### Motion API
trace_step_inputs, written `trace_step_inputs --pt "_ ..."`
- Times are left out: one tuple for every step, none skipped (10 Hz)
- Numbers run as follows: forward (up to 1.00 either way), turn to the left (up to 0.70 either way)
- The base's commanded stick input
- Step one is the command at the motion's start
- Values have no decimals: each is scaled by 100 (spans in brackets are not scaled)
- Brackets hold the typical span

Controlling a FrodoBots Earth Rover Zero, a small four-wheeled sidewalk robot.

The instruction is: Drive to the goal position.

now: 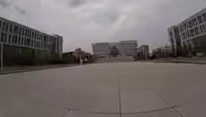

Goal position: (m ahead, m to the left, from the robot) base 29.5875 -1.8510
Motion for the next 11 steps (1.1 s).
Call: trace_step_inputs --pt "70 -1" --pt "70 -1" --pt "70 -1" --pt "70 -1" --pt "70 -1" --pt "70 -1" --pt "70 -1" --pt "70 -1" --pt "70 -1" --pt "70 -1" --pt "70 -1"
